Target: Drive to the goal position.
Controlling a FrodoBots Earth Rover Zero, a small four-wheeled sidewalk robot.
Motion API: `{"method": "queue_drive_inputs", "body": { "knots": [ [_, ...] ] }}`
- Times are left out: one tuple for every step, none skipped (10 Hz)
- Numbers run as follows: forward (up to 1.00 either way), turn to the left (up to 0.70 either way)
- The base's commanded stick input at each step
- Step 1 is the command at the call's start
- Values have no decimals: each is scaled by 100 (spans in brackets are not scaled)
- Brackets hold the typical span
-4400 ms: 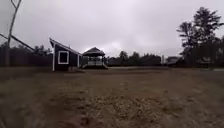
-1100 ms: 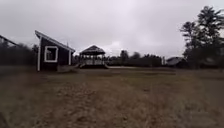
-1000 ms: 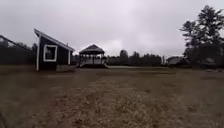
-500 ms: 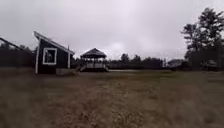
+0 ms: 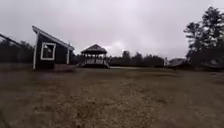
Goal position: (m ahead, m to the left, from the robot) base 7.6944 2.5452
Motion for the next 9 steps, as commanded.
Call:
{"method": "queue_drive_inputs", "body": {
  "knots": [
    [70, 0],
    [70, 0],
    [70, 0],
    [70, 27],
    [70, 35],
    [70, 31],
    [70, 0],
    [70, 0],
    [70, 0]
  ]
}}
